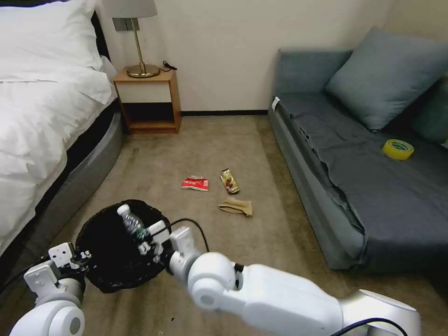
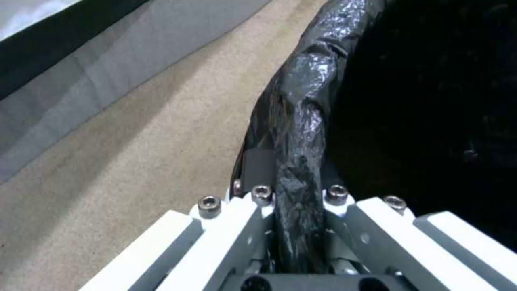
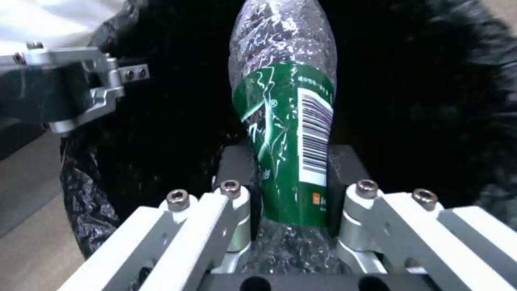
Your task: Pick up the trash bin, then pick up the garbage on the floor and place it into the trash bin.
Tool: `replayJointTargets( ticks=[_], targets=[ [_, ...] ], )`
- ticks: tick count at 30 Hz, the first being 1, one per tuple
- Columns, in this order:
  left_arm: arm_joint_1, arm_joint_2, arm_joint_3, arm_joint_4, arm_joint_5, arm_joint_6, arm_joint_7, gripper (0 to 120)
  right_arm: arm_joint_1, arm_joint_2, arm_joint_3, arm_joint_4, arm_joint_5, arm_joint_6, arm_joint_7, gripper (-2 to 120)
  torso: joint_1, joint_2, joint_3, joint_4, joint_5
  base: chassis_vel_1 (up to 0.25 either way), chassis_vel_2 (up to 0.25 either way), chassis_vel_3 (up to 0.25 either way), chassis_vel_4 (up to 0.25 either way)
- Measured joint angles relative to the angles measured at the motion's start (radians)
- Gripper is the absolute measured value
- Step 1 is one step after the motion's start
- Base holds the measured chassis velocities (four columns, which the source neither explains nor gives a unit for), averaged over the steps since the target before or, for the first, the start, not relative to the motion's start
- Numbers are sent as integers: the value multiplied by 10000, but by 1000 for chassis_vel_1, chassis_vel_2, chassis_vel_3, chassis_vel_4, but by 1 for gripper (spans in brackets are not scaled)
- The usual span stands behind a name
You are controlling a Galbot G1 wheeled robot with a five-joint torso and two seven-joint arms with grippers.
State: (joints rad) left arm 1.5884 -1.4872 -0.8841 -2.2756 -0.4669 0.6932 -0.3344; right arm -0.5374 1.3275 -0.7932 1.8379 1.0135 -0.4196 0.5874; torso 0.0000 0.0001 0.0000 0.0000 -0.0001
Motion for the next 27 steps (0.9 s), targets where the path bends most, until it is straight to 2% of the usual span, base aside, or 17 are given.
replayJointTargets(
  ticks=[4,5,6,10,13,14,17,20,23,26,27],
  targets=[
    [13,-14,7,-24,9,0,-4,2,23,96,-18,-48,-33,41,4,30,0,0,0,0,1,0,0,0,0],
    [11,-21,7,-25,10,0,-4,2,48,93,-12,-32,-27,47,4,38,0,0,0,0,0,0,0,0,0],
    [11,-21,7,-25,10,0,-4,2,48,93,-12,-32,-27,47,4,38,0,0,0,0,0,0,0,0,0],
    [8,-56,24,-25,28,1,-4,2,65,58,0,40,-19,60,2,53,0,0,0,0,0,0,0,0,0],
    [7,-68,44,-24,39,1,-4,2,52,56,5,50,-15,62,1,59,0,0,0,0,0,0,0,0,0],
    [-10,-73,58,-23,48,1,-4,2,35,56,5,57,-12,61,0,70,0,-1,0,0,1,0,0,0,0],
    [-27,-76,71,-22,51,0,-4,2,23,60,5,57,-12,62,-1,76,0,0,0,0,1,0,0,0,0],
    [-22,-96,89,14,55,-23,1,2,-20,67,235,127,-94,61,39,93,0,-1,0,1,1,0,0,0,0],
    [-19,-97,72,38,55,-32,3,2,-24,-30,609,278,-219,60,29,98,0,-1,0,1,2,0,0,0,0],
    [-16,-70,1,44,18,-53,10,2,-124,-599,2118,628,-952,376,-515,100,0,-1,1,2,3,0,0,0,0],
    [-16,-70,1,44,18,-53,10,2,-124,-599,2118,628,-952,376,-515,100,0,-1,1,2,3,0,0,0,0]
  ],
)
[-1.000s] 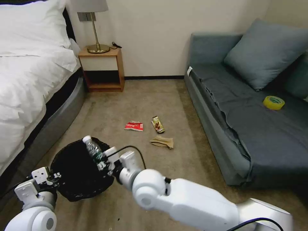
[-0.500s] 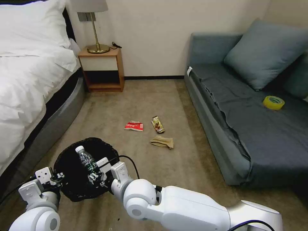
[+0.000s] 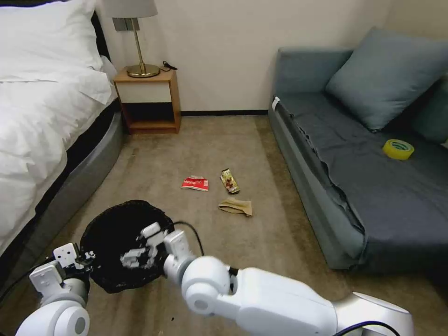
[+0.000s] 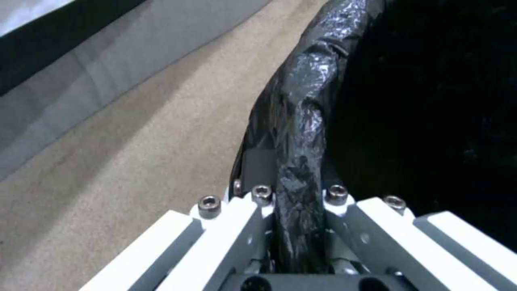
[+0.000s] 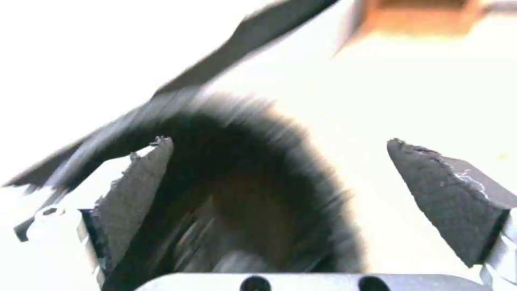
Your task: Pick up the trash bin, then pick up the garbage on the floor and place it into the trash bin.
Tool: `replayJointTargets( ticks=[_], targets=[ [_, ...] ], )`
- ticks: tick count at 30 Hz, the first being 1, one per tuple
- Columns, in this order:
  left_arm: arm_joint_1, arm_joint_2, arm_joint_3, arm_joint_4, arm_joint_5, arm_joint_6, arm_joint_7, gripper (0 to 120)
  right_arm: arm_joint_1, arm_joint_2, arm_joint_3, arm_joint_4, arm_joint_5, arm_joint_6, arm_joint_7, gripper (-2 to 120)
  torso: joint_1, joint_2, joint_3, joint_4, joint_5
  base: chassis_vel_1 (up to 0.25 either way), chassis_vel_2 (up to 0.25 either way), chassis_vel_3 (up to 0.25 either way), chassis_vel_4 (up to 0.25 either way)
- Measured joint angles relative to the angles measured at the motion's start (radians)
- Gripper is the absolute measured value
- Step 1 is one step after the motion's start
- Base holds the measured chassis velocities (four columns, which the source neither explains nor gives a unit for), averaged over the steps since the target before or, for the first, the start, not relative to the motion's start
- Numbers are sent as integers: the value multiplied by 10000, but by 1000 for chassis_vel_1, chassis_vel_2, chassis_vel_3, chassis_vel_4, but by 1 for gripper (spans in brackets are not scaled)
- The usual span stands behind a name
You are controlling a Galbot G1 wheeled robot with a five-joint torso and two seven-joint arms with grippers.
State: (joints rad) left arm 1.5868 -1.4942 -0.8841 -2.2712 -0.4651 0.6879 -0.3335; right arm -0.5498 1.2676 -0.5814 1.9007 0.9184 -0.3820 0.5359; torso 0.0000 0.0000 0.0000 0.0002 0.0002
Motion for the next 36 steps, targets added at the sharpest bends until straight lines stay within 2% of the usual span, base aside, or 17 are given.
replayJointTargets(
  ticks=[3,4,5,7,8,10,13,14,16,18,20,22,24,28,36],
  targets=[
    [-33,9,-33,21,-36,-32,16,2,-523,-871,1893,363,-1736,1005,-993,100,0,-1,0,-4,2,0,0,0,0],
    [-33,9,-33,21,-36,-32,16,2,-523,-871,1893,363,-1736,1005,-993,100,0,-1,0,-4,2,0,0,0,0],
    [-39,11,-32,45,-50,-58,27,2,-945,-1295,2781,694,-2504,1387,-1431,100,0,-2,0,-1,3,0,0,0,0],
    [-47,15,-33,96,-57,-100,36,2,-1713,-1839,4022,1344,-3268,1724,-1824,100,0,-1,0,-5,1,0,0,0,0],
    [-52,21,-58,143,-91,-133,49,2,-2476,-2223,4833,1855,-3656,1866,-1878,100,0,-1,0,-5,4,0,0,0,0],
    [-54,23,-80,163,-101,-147,52,2,-2808,-2352,5165,2048,-3805,1896,-1879,100,0,-1,-1,-6,4,0,0,0,0],
    [-67,29,-217,267,-165,-233,84,2,-4549,-2700,6669,2870,-4770,2191,-1789,100,0,-1,-1,-4,3,0,0,0,0],
    [-67,29,-217,267,-165,-233,84,2,-4549,-2700,6669,2870,-4770,2191,-1789,100,0,-1,-1,-4,3,0,0,0,0],
    [-75,29,-289,312,-182,-270,119,2,-5470,-2579,7304,3195,-5389,2332,-1766,100,0,-1,-2,-3,0,0,0,0,0],
    [-73,52,-444,378,-220,-332,163,2,-6948,-2161,7905,3710,-6156,2349,-1633,100,0,-1,-1,-5,1,0,0,0,0],
    [-72,59,-486,390,-226,-343,173,2,-7291,-2006,8001,3828,-6348,2329,-1597,100,-1,-1,-1,-4,0,0,0,0,0],
    [-68,76,-602,408,-250,-378,194,2,-8112,-1449,8157,4099,-6912,2309,-1555,100,0,-1,-1,-5,-1,0,0,0,0],
    [-63,81,-626,409,-262,-385,198,2,-8297,-1295,8174,4141,-7074,2317,-1554,100,-1,-1,-2,-4,0,0,0,0,0],
    [-6,74,-736,373,-295,-422,209,2,-9142,-416,8040,4076,-7925,2755,-1696,100,0,-1,-1,-2,-2,0,0,0,0],
    [39,29,-828,256,-309,-451,220,2,-9177,-403,7973,3898,-8007,3015,-1840,100,-1,-1,-1,-1,-3,0,0,0,0]
  ],
)
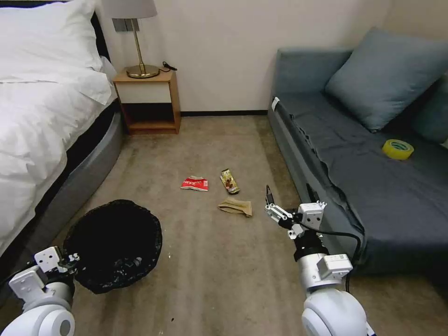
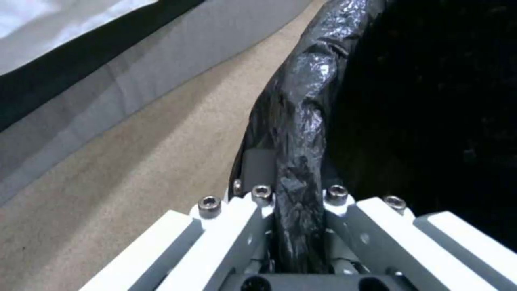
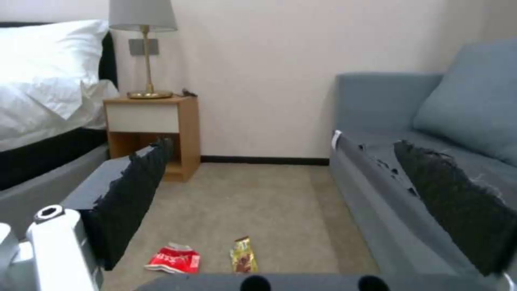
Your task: Pick up the trash bin, then pick up the garbage on the floor and place it into the trash bin.
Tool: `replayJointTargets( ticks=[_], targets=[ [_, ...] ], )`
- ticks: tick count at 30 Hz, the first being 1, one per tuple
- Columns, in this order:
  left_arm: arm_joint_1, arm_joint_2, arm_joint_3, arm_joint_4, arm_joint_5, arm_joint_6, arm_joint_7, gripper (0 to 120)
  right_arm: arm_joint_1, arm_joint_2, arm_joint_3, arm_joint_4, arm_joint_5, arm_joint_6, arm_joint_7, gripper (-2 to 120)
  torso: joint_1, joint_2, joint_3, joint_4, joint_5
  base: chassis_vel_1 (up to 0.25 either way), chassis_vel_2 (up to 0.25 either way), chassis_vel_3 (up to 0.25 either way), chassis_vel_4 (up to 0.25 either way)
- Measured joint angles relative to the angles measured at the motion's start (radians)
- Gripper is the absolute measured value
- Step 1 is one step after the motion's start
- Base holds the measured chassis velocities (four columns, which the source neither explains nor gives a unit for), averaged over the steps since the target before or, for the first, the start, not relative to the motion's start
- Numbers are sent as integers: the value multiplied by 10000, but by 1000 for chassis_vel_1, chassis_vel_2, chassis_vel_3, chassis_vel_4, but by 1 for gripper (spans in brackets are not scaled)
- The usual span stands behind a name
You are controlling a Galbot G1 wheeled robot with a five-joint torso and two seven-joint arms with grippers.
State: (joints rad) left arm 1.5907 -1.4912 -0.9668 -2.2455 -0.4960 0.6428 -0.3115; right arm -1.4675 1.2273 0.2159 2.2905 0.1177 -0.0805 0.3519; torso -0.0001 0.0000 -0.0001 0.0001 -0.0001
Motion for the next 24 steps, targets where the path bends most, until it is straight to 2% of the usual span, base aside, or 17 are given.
replayJointTargets(
  ticks=[5,9,24],
  targets=[
    [57,-38,-24,-35,-3,-29,4,2,74,-70,-12,-73,60,31,-7,100,-1,1,-1,0,0,-65,70,85,-68],
    [91,-62,-55,-34,-5,-75,8,2,138,-123,-35,-136,93,34,-6,100,0,0,1,-1,1,-177,155,140,-147],
    [126,-52,-383,-21,-98,-125,32,2,646,-395,-188,-479,447,12,-52,100,1,0,2,0,1,-247,250,250,-244]
  ],
)
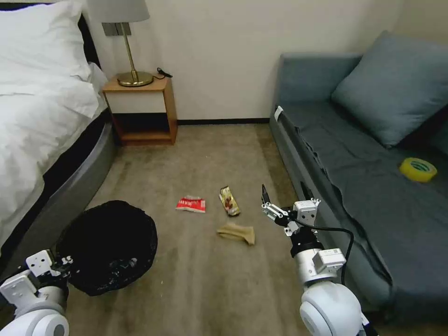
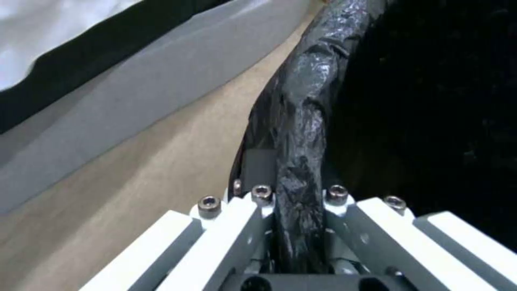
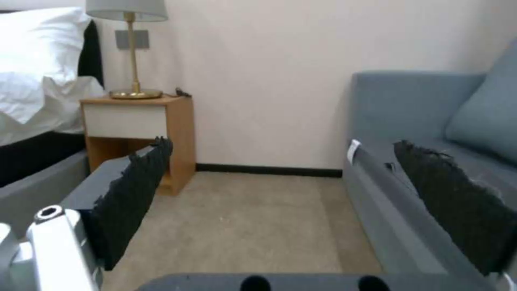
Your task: Pick up the trash bin, then pick up the garbage on the floor and place it into the trash bin.
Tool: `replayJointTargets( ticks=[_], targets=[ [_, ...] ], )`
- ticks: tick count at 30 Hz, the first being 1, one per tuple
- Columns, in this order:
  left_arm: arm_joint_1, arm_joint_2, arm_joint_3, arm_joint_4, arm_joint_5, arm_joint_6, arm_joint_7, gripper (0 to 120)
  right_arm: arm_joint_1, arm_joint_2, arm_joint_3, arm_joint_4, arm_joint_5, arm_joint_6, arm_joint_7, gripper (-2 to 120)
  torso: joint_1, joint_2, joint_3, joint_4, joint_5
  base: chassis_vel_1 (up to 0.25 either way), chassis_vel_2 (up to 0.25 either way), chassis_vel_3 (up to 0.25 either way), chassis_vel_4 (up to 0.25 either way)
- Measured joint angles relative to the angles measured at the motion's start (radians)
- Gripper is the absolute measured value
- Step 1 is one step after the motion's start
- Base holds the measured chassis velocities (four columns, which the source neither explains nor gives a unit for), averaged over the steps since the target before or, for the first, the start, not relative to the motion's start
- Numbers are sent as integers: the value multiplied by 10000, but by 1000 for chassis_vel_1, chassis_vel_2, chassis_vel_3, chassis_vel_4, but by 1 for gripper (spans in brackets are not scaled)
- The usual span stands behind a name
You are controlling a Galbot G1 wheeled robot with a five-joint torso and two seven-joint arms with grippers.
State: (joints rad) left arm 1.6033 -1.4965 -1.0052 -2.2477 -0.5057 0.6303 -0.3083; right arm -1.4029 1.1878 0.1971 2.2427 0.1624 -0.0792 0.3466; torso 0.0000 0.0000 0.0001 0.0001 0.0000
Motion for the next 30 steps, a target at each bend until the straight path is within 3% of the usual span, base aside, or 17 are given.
replayJointTargets(
  ticks=[11,20,25,29,30],
  targets=[
    [-41,26,-81,90,-47,-1,1,2,532,-122,-110,-558,111,245,-414,100,2,0,2,-2,-3,-217,235,217,-217],
    [-117,31,-171,197,-64,-1,-3,2,2261,-1062,-760,-2336,624,707,-1244,100,-1,1,-2,0,1,-1,-6,-8,3],
    [-96,3,-289,206,-79,-1,-1,2,3920,-1847,-1988,-4070,1448,527,-2348,100,0,0,0,1,1,0,0,0,0],
    [-51,-75,-391,265,-79,-38,10,2,5373,-2463,-3790,-5650,2750,-600,-4009,100,1,0,0,-1,1,0,0,0,0],
    [-51,-75,-391,265,-79,-38,10,2,5373,-2463,-3790,-5650,2750,-600,-4009,100,1,0,0,-1,1,0,0,0,0]
  ],
)
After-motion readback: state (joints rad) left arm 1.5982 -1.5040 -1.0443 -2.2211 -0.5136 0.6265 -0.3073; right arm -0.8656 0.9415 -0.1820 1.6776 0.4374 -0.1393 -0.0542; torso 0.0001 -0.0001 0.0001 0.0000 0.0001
